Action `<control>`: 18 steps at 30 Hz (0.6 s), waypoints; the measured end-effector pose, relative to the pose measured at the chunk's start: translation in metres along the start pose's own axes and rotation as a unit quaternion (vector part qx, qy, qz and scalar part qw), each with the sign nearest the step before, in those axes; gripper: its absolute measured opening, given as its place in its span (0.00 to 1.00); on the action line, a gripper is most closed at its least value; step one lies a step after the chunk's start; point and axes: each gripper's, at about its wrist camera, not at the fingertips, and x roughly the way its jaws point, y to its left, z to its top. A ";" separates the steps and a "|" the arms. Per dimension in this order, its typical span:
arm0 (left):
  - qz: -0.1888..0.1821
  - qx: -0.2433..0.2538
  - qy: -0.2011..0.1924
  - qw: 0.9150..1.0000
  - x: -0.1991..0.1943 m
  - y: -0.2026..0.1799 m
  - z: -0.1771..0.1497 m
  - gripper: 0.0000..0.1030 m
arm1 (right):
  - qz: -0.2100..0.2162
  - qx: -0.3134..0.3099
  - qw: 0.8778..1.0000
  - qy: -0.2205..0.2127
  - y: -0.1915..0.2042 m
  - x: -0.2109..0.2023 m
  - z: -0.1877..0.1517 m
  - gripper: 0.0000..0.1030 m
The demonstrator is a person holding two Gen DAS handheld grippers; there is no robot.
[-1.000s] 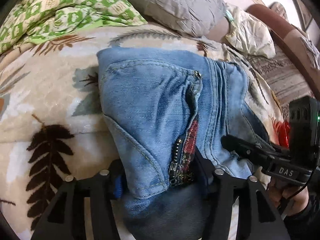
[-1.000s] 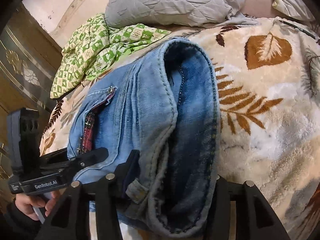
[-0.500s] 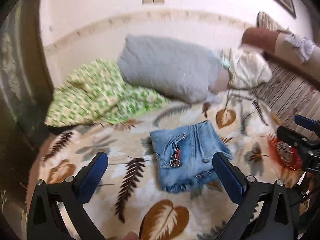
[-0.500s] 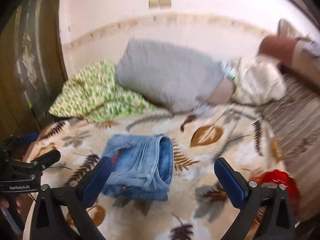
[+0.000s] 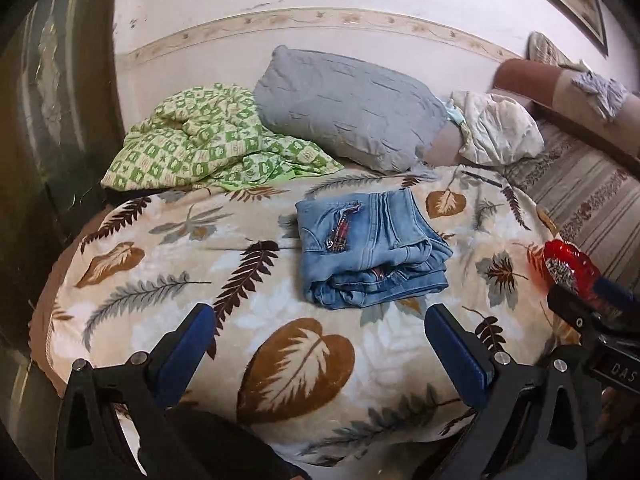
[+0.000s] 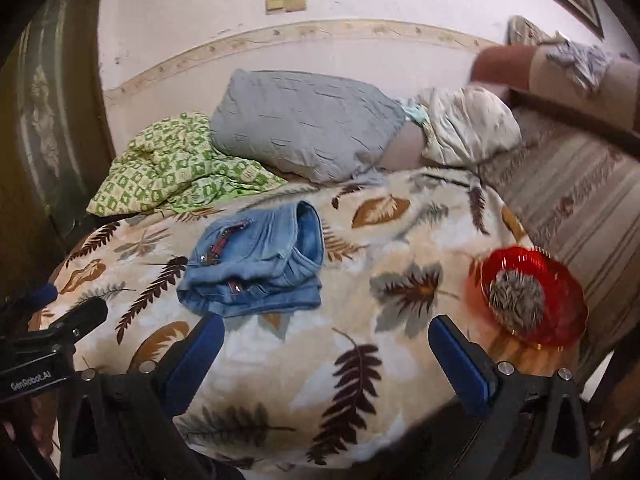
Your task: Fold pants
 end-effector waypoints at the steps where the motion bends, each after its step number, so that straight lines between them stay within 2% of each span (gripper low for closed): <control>1: -0.002 0.001 0.001 1.000 0.000 0.000 0.000 1.00 | 0.004 0.001 1.000 -0.002 0.000 -0.001 -0.001 1.00; 6: -0.001 0.006 0.000 1.000 -0.002 0.001 0.002 1.00 | -0.003 -0.019 1.000 -0.012 0.007 -0.007 0.001 1.00; 18: -0.005 0.009 0.015 1.000 0.005 -0.007 0.000 1.00 | 0.000 -0.012 1.000 0.000 0.003 -0.004 -0.001 1.00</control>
